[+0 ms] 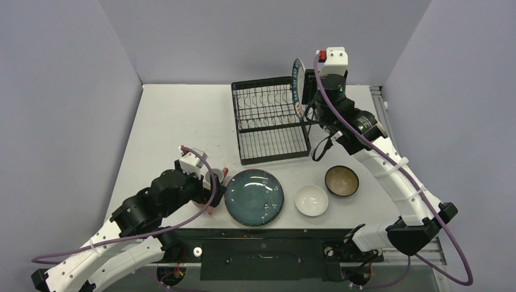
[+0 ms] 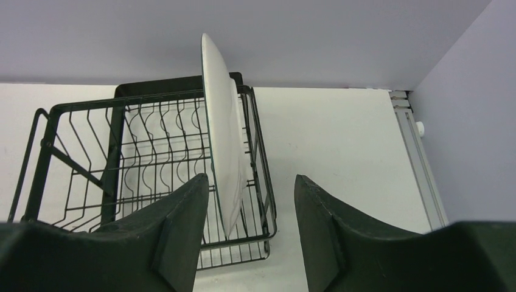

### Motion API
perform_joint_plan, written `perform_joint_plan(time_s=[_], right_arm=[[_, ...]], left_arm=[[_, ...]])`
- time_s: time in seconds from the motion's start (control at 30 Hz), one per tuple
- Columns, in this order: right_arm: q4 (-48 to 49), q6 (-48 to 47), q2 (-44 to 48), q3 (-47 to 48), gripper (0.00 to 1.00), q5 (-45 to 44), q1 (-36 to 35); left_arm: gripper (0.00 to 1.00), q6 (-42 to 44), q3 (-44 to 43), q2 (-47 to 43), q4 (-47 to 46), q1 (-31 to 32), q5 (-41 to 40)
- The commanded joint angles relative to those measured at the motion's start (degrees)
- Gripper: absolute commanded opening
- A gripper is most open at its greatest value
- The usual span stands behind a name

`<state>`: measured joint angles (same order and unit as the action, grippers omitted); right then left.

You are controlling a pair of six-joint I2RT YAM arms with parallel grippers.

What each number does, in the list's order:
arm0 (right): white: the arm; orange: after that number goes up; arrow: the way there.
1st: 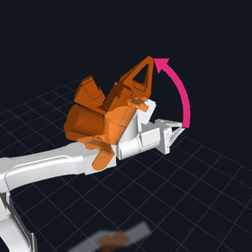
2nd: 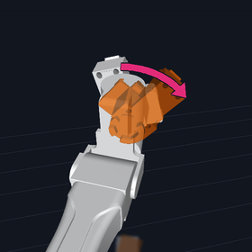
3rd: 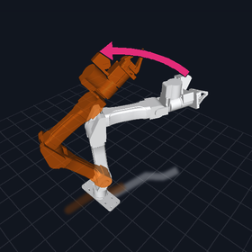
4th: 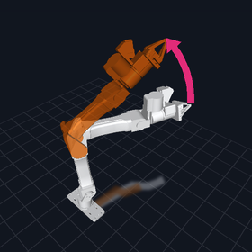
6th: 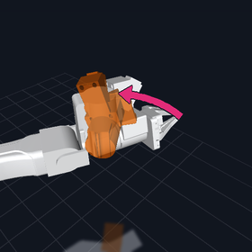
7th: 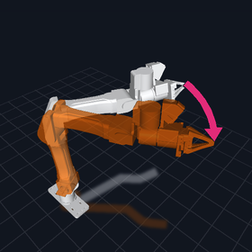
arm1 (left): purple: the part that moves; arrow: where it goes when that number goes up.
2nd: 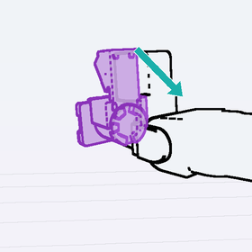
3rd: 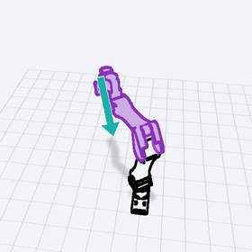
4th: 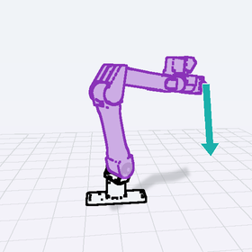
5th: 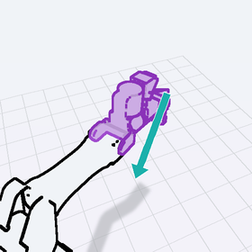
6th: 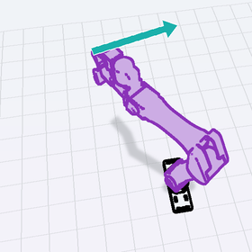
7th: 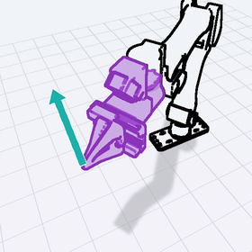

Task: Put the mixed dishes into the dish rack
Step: Insert the plate into the dish rack.

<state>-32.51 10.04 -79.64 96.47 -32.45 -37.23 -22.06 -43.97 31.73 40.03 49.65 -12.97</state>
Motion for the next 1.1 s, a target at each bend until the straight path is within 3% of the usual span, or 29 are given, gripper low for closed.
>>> perform_joint_plan(time_s=[0.0,0.43,0.8,0.9,1.07], right_arm=[[-2.80,4.37,4.80,-2.32,0.50,4.07,-0.42],[-4.12,7.42,18.65,-17.27,0.52,14.37,-0.21],[-5.65,7.50,25.46,-29.14,0.53,21.38,-0.85],[-5.41,8.03,26.09,-31.88,0.53,23.11,-1.14],[-4.18,9.20,26.62,-36.80,0.53,24.61,-1.83]], left_arm=[[0.96,-0.76,-0.22,1.57,-2.27,-0.43,0.57],[0.96,-4.02,-3.86,6.13,-0.17,-0.30,4.38],[0.96,-13.86,-10.72,12.35,4.28,1.17,7.56],[0.96,-18.69,-11.63,14.94,4.73,2.83,8.55],[0.97,-26.88,-12.53,19.15,5.71,10.28,0.81]])
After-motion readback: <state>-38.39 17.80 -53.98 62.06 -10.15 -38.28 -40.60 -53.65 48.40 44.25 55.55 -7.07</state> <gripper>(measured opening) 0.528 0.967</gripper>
